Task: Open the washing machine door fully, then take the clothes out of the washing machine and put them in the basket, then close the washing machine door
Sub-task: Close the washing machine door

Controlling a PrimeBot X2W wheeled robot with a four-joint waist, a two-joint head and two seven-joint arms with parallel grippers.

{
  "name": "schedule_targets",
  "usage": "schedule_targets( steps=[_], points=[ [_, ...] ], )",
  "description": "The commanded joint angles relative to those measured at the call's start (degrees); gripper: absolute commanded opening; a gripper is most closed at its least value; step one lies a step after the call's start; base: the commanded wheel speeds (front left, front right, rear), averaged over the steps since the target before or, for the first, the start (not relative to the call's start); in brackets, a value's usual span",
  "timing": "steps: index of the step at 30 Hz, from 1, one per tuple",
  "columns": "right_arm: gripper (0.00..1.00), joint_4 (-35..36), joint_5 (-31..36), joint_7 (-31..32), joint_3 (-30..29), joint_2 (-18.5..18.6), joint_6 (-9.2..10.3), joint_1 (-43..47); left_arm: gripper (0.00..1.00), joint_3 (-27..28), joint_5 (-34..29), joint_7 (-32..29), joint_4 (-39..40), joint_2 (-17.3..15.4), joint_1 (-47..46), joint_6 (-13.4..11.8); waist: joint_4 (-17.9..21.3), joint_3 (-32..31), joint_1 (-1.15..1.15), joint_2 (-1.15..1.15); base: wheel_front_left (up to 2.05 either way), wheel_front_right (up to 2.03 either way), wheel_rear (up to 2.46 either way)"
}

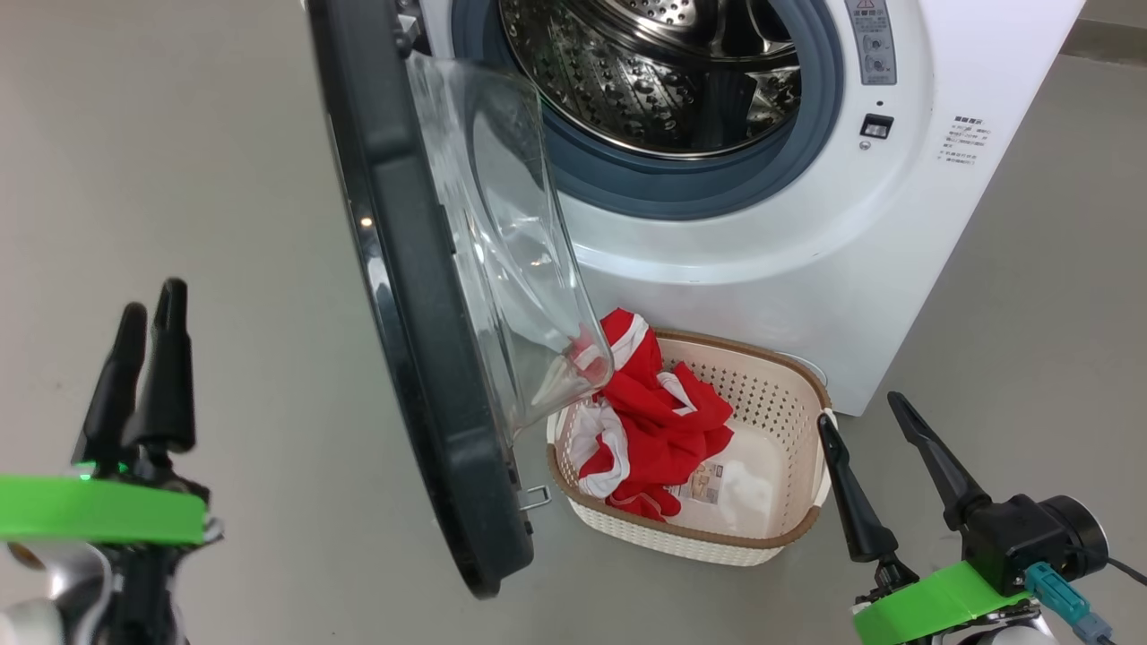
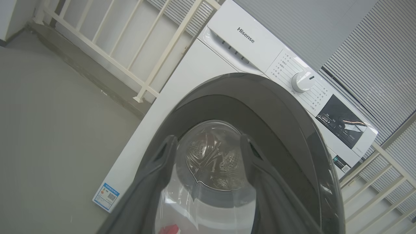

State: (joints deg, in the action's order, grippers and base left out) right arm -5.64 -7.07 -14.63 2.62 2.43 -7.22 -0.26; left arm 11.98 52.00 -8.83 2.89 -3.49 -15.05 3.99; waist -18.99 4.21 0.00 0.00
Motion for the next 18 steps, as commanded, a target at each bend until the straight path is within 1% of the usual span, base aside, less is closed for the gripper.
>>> schedule_targets(
  steps=[1, 3, 7, 12, 15, 18],
  points=[
    [1.00, 1.5, -0.5, -0.4, 1.4, 0.4, -0.26, -2.4, 1.00, 0.9, -3.5, 2.5, 2.0, -1.8, 0.5, 0.0, 0.1, 0.0, 0.00, 0.00, 0.00, 0.00, 0.00],
    [1.00, 1.5, -0.6, -0.4, 1.5, 0.4, -0.26, -2.5, 1.00, -0.4, -8.7, 6.0, 2.6, -2.0, 1.4, -0.3, 0.2, 0.2, 0.00, 0.00, 0.00, 0.00, 0.00],
    [1.00, 1.7, -0.7, -0.4, 1.3, 0.4, -0.26, -2.6, 1.00, -2.7, -16.8, 11.7, 2.9, -2.1, 3.2, -1.3, 0.5, 0.6, 0.00, 0.00, 0.00, 0.00, 0.00],
    [1.00, 1.7, -0.6, -0.4, 1.2, 0.4, -0.26, -2.7, 1.00, -5.3, -22.8, 15.6, 2.3, -2.0, 5.2, -2.4, 0.7, 0.8, 0.00, 0.00, 0.00, 0.00, 0.00],
    [1.00, 1.8, -0.6, -0.4, 1.1, 0.4, -0.26, -2.8, 1.00, -6.6, -26.1, 17.2, 2.0, -2.0, 6.4, -3.5, 0.8, 0.8, 0.00, 0.00, 0.00, 0.00, 0.00],
    [1.00, 1.8, -0.6, -0.4, 1.0, 0.4, -0.26, -2.7, 1.00, -7.6, -28.3, 18.6, 2.0, -1.9, 7.7, -4.5, 0.9, 0.8, 0.00, 0.00, 0.00, 0.00, 0.00]
  ],
)
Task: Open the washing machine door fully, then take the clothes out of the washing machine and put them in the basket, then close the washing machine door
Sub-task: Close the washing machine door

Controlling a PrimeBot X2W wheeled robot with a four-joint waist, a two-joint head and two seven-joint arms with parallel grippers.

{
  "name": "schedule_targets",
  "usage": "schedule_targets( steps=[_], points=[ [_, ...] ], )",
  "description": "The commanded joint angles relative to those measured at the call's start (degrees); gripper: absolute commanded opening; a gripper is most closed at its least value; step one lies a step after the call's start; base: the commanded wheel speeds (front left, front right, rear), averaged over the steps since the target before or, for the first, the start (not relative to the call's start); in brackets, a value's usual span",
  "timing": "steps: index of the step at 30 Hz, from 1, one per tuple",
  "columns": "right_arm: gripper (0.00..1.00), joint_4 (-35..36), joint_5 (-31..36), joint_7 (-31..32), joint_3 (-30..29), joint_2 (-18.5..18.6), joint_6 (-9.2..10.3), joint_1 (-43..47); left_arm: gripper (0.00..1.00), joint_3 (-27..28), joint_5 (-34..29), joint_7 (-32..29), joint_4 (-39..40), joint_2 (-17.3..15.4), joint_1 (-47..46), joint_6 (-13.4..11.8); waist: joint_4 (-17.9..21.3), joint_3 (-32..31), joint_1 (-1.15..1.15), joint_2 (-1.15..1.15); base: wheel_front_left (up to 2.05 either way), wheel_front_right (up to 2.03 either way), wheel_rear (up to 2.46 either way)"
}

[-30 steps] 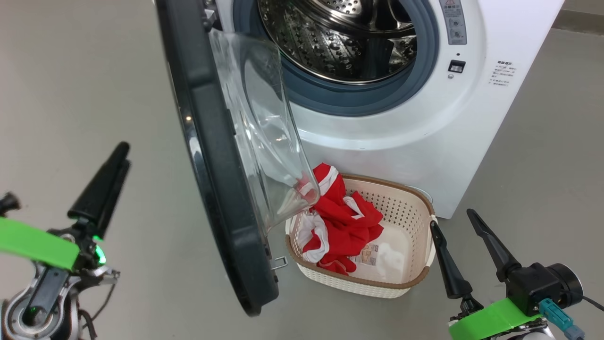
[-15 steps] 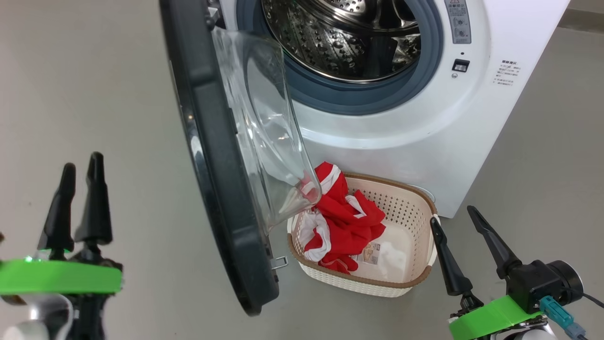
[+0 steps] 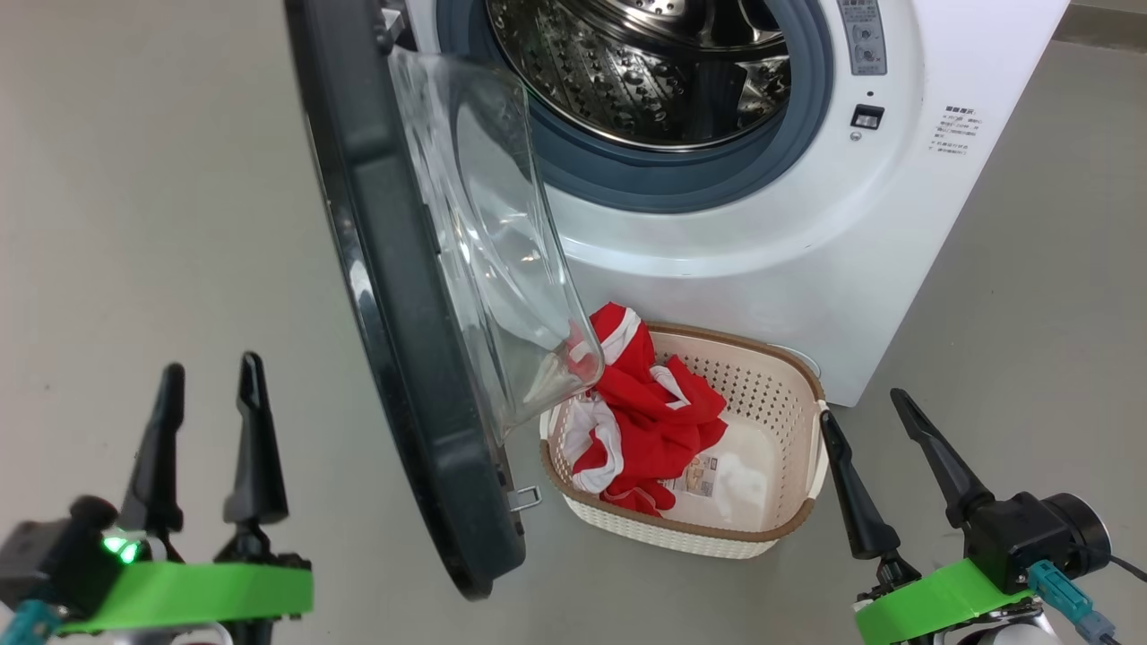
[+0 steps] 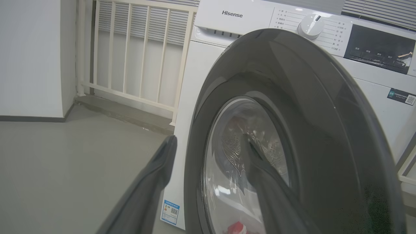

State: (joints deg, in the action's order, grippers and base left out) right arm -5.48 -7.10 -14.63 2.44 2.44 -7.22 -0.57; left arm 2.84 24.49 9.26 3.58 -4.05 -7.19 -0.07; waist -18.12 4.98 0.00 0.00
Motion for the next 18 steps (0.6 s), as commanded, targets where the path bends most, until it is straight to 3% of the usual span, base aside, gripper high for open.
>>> schedule_targets(
  steps=[1, 18],
  points=[
    [1.00, 1.6, -0.6, -0.4, 1.1, 0.4, -0.26, -2.4, 1.00, 1.2, -1.5, 0.9, 1.3, -1.3, 0.3, -0.7, 0.0, 0.0, 0.00, 0.00, 0.00, 0.00, 0.00],
    [1.00, 1.9, -1.1, -0.4, 0.8, 0.4, -0.26, -2.1, 1.00, -3.1, -6.8, 1.1, 4.0, -0.7, 7.2, -4.3, 0.3, -0.3, 0.00, 0.00, 0.00, 0.00, 0.00]
  ],
)
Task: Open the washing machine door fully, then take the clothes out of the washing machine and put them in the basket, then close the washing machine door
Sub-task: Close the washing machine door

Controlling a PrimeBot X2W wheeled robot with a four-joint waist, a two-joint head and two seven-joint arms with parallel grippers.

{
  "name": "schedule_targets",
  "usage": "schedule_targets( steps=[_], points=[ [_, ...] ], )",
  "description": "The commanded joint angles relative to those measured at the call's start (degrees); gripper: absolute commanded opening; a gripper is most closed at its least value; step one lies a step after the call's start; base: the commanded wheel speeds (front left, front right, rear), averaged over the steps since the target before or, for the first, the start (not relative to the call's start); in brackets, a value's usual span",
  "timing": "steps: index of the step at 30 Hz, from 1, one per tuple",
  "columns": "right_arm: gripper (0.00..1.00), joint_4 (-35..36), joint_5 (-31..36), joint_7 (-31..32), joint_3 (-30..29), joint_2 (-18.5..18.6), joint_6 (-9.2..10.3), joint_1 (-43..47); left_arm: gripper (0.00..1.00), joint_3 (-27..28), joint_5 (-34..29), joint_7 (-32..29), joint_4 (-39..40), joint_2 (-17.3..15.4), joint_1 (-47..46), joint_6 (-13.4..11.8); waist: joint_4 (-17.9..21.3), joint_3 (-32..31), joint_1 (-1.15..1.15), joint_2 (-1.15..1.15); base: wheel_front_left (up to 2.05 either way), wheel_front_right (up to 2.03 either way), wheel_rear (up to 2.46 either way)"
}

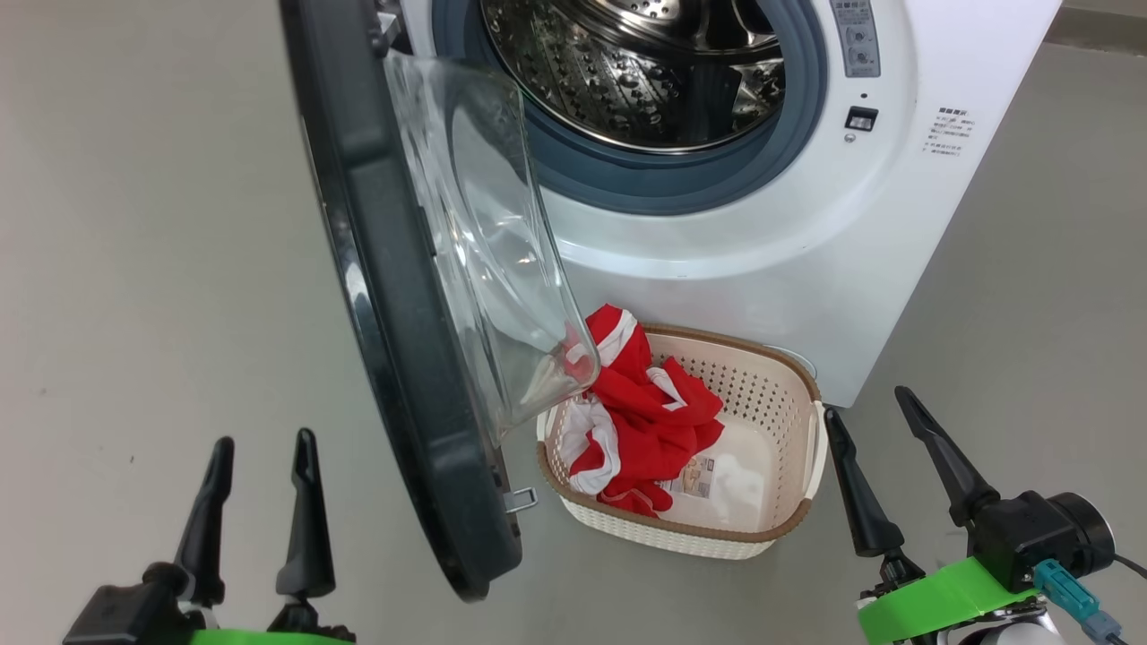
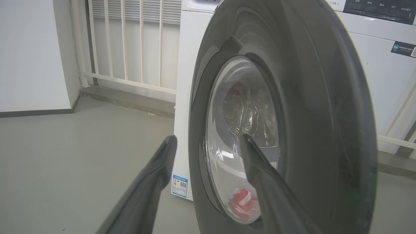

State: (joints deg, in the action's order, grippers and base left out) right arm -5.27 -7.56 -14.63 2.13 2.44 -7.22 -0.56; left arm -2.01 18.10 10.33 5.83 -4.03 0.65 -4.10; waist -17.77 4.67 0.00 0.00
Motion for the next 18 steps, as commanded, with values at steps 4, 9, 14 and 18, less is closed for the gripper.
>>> schedule_targets(
  steps=[4, 9, 14, 18],
  points=[
    [1.00, 1.8, -0.3, -0.4, 1.1, 0.4, -0.26, -2.1, 1.00, 2.0, -0.8, 0.2, 2.2, -0.7, 0.3, -1.3, 0.1, 0.4, 0.00, 0.00, 0.00, 0.00, 0.00],
    [1.00, 1.9, 0.1, -0.4, 0.9, 0.4, -0.26, -2.1, 1.00, 1.7, -0.7, 0.7, 1.8, -0.6, 0.8, -1.8, 0.2, 1.0, 0.00, 0.00, 0.00, 0.00, 0.00],
    [1.00, 2.1, 0.2, -0.4, 0.8, 0.4, -0.26, -2.2, 1.00, 1.4, -0.6, 0.9, 1.7, -0.6, 0.6, -2.0, 0.1, 1.4, 0.00, 0.00, 0.00, 0.00, 0.00],
    [1.00, 2.0, 0.2, -0.4, 0.9, 0.4, -0.26, -2.4, 1.00, 1.3, -0.6, 1.0, 1.7, -0.6, 0.4, -2.2, 0.1, 1.8, 0.00, 0.00, 0.00, 0.00, 0.00]
  ],
)
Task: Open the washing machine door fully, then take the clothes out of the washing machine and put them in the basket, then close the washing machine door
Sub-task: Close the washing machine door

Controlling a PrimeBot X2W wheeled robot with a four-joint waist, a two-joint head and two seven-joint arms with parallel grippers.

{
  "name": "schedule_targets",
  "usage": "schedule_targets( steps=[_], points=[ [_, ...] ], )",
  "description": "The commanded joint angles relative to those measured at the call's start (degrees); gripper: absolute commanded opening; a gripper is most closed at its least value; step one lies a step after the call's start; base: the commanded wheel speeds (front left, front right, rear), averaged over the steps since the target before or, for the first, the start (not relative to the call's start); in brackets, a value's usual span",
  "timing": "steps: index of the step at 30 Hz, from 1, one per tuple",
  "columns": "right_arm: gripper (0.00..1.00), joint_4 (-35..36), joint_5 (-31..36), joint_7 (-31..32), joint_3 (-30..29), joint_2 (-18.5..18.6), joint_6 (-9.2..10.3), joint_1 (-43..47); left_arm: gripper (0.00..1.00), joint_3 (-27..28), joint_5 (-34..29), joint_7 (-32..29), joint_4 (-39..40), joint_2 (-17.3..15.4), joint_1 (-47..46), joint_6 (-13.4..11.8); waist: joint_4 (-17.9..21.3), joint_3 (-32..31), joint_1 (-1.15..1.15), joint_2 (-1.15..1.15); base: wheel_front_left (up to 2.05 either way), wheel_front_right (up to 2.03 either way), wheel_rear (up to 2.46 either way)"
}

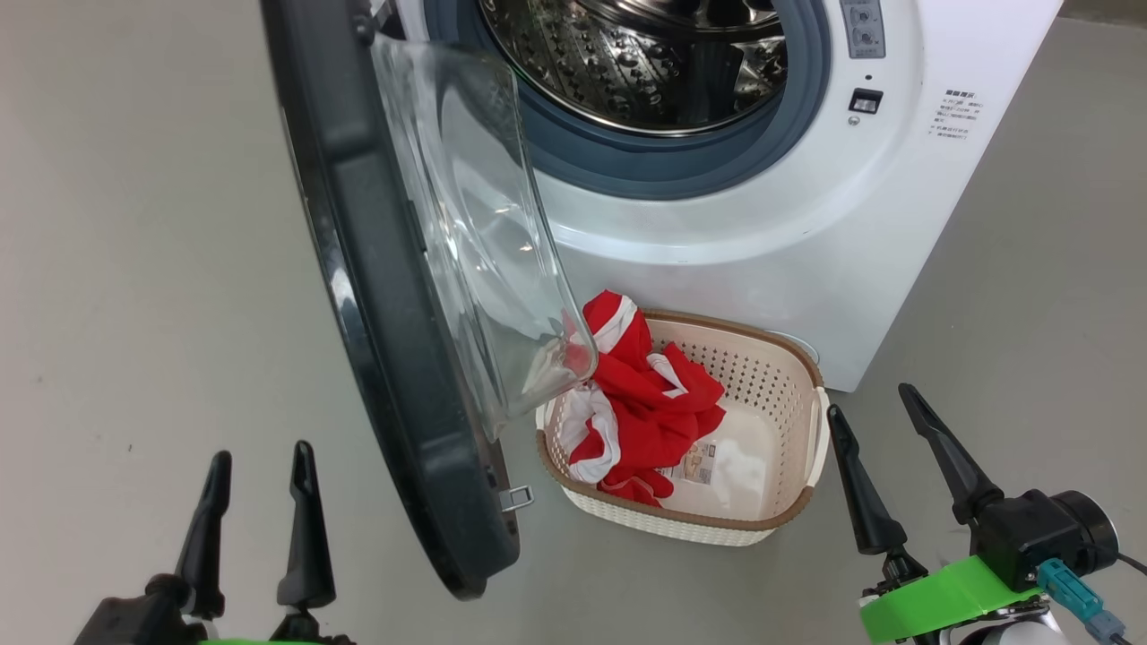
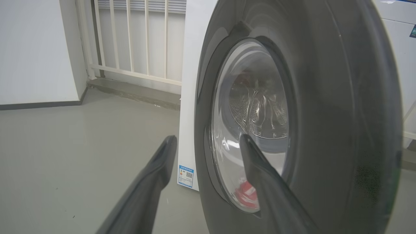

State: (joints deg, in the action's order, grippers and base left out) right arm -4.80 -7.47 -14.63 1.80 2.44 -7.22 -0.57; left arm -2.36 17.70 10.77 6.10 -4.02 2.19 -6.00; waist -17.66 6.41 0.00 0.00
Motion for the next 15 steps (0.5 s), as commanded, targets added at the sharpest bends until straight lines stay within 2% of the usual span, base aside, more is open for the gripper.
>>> schedule_targets(
  steps=[1, 7, 8, 9, 10, 11, 15],
  points=[
    [1.00, 1.5, 0.1, -0.4, 1.2, 0.4, -0.26, -2.4, 1.00, 1.7, -0.2, 0.6, 1.5, -0.6, -1.1, -0.3, 0.0, 0.1, 0.00, 0.00, 0.00, 0.00, 0.00],
    [1.00, 1.3, 0.0, -0.4, 1.2, 0.4, -0.26, -2.7, 1.00, 1.7, 0.5, 0.5, 1.8, -0.8, -1.4, -0.3, 0.2, 0.5, 0.00, 0.00, 0.00, 0.00, 0.00],
    [1.00, 1.3, 0.0, -0.4, 1.2, 0.4, -0.26, -2.8, 0.81, 1.8, 0.6, 0.4, 1.9, -0.9, -1.6, -0.2, 0.2, 0.5, 0.00, 0.00, 0.00, 0.00, 0.00],
    [1.00, 1.3, 0.0, -0.4, 1.2, 0.4, -0.26, -2.8, 0.47, 2.0, 1.0, 0.3, 1.9, -0.9, -1.9, -0.3, 0.2, 0.6, 0.00, 0.00, 0.00, 0.00, 0.00],
    [1.00, 1.3, 0.1, -0.4, 1.2, 0.4, -0.26, -2.9, 0.05, 2.3, 1.2, 0.1, 2.0, -1.1, -2.2, -0.4, 0.3, 0.6, 0.00, 0.00, 0.00, 0.00, 0.00],
    [1.00, 1.4, 0.1, -0.4, 1.2, 0.4, -0.26, -2.9, 0.00, 2.6, 1.4, -0.1, 2.0, -1.2, -2.5, -0.4, 0.3, 0.6, 0.00, 0.00, 0.00, 0.00, 0.00],
    [1.00, 1.4, 0.3, -0.4, 1.0, 0.4, -0.26, -2.9, 0.00, 3.9, 4.3, -0.6, 2.9, -1.2, -4.5, 0.1, 0.2, 0.8, 0.00, 0.00, 0.00, 0.00, 0.00]
  ],
)
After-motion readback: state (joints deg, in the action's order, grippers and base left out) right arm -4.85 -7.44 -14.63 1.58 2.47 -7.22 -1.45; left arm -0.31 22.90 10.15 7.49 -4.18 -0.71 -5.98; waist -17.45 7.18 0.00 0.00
